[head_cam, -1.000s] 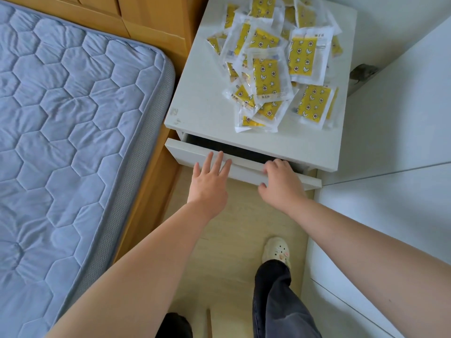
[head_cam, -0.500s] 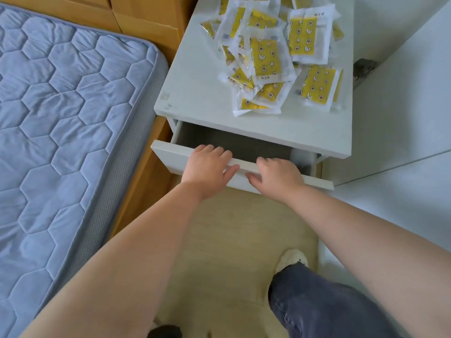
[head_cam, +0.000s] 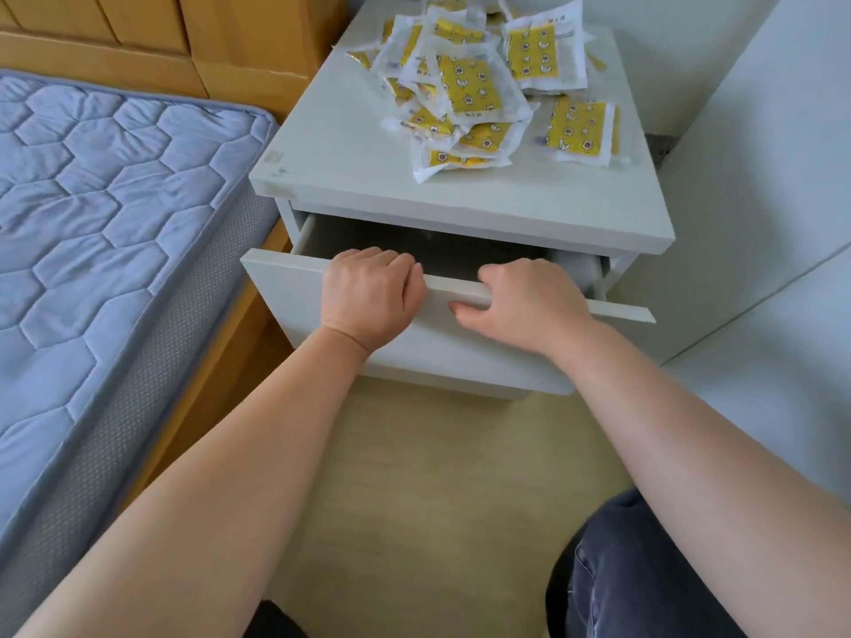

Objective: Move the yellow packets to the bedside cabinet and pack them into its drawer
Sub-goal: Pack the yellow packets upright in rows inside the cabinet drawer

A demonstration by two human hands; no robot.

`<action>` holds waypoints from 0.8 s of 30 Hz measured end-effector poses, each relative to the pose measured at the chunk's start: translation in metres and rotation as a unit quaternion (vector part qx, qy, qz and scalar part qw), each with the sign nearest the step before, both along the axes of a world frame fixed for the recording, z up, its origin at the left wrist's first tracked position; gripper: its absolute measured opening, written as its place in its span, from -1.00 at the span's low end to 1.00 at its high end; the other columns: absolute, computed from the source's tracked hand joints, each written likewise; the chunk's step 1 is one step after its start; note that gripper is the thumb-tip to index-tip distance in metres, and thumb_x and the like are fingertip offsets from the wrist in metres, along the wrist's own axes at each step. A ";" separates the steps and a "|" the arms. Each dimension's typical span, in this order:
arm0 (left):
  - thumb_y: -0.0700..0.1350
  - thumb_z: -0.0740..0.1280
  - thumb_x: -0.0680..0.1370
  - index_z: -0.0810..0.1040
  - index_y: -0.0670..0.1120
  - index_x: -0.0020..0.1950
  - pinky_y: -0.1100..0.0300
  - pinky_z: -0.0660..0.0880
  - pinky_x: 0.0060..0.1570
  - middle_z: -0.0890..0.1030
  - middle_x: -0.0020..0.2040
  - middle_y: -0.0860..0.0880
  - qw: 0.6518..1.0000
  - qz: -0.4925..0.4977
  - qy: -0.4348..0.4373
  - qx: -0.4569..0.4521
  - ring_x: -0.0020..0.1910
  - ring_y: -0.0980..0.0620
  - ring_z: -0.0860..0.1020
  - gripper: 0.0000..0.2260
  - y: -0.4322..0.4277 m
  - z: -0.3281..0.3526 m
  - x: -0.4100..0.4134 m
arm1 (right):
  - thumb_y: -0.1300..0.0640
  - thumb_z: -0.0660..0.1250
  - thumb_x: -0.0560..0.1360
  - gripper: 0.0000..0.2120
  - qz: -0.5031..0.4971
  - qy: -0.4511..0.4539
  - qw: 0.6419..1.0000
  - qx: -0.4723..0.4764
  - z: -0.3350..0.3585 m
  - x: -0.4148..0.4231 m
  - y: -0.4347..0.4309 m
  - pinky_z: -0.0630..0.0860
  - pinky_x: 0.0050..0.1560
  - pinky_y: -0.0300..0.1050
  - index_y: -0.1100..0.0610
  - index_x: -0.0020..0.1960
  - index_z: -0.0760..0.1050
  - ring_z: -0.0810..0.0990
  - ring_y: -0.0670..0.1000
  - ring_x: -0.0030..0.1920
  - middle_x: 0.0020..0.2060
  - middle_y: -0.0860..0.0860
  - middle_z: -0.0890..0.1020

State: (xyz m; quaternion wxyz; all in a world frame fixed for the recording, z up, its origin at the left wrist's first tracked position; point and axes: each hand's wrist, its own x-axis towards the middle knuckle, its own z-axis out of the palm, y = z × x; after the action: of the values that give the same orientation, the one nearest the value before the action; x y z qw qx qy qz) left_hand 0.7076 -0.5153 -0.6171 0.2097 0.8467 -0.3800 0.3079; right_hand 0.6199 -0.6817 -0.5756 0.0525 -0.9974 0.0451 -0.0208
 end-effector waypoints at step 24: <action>-0.03 0.01 0.62 0.48 -0.11 -0.27 0.16 0.30 -0.36 0.49 -0.31 -0.04 0.920 0.144 0.274 0.239 -0.30 -0.01 0.45 -0.61 0.046 0.037 -0.107 | -0.13 0.22 0.41 -0.75 0.039 0.096 0.994 0.044 0.003 -0.095 0.057 0.32 -0.38 -0.13 0.04 -0.28 0.36 0.48 0.02 -0.30 -0.32 -0.02 0.50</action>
State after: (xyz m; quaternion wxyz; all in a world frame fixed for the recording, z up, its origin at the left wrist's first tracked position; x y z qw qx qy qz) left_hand 0.6005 -0.4690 -0.5796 0.0508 0.9684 -0.2441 -0.0094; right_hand 0.5244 -0.6247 -0.5727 0.0921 -0.9926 0.0118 0.0787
